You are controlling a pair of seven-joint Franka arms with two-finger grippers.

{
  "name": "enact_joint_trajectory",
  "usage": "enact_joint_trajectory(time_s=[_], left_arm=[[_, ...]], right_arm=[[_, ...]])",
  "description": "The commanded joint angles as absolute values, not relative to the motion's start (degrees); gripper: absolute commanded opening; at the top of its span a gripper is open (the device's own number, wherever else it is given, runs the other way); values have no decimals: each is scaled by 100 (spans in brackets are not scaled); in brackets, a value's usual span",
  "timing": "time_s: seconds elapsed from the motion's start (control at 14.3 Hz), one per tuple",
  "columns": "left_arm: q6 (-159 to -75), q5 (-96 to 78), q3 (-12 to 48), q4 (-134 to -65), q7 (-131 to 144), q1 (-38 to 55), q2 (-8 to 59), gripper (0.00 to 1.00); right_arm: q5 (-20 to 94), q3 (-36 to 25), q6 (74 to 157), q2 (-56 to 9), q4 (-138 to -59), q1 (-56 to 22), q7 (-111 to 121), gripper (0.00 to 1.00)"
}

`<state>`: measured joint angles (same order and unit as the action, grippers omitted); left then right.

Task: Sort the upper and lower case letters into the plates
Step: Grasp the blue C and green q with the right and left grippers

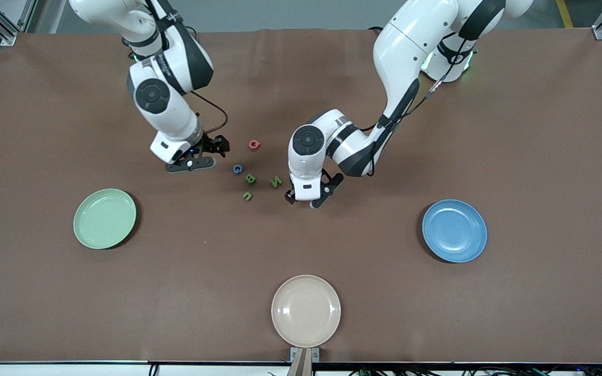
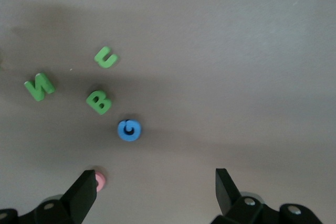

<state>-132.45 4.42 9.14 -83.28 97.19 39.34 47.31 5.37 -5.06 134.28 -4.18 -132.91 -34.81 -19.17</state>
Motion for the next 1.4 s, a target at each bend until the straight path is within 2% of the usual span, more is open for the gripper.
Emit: enact_joint_trajectory(time_s=[0.0,0.21,0.49,0.77,0.91,1.12,1.26,1.33], left_arm=[[-13368,562,739,-8086,9879,4174,4974,69],[-13386,554,677,-8086,9870,4219,5027,67],[-13386,554,677,-8086,9861,4298,5098,62],[-13386,554,685,-8086,9835,4298,5089,52],[-13386,554,677,-8086,9800,4289,5089,40],[-13386,562,677,-8086,9703,4280,5080,15],[-13264,667,555,-8086,9694,4272,4757,4],[-13141,764,467,-8095,9686,4211,4563,0]], right_arm=[[563,-554,13823,-596,-13465,-3735,-2206,100],[562,-562,14517,-1220,-13465,-3867,-2206,100],[519,-562,14940,-1634,-13412,-3867,-2206,100],[536,-554,15240,-1968,-13403,-4077,-2206,100],[536,-554,15232,-1986,-13360,-4078,-2206,100],[536,-554,15240,-2083,-13280,-4157,-2206,99],[536,-554,15231,-2092,-13271,-4166,-2206,96],[536,-554,15231,-2109,-13271,-4166,-2206,91]])
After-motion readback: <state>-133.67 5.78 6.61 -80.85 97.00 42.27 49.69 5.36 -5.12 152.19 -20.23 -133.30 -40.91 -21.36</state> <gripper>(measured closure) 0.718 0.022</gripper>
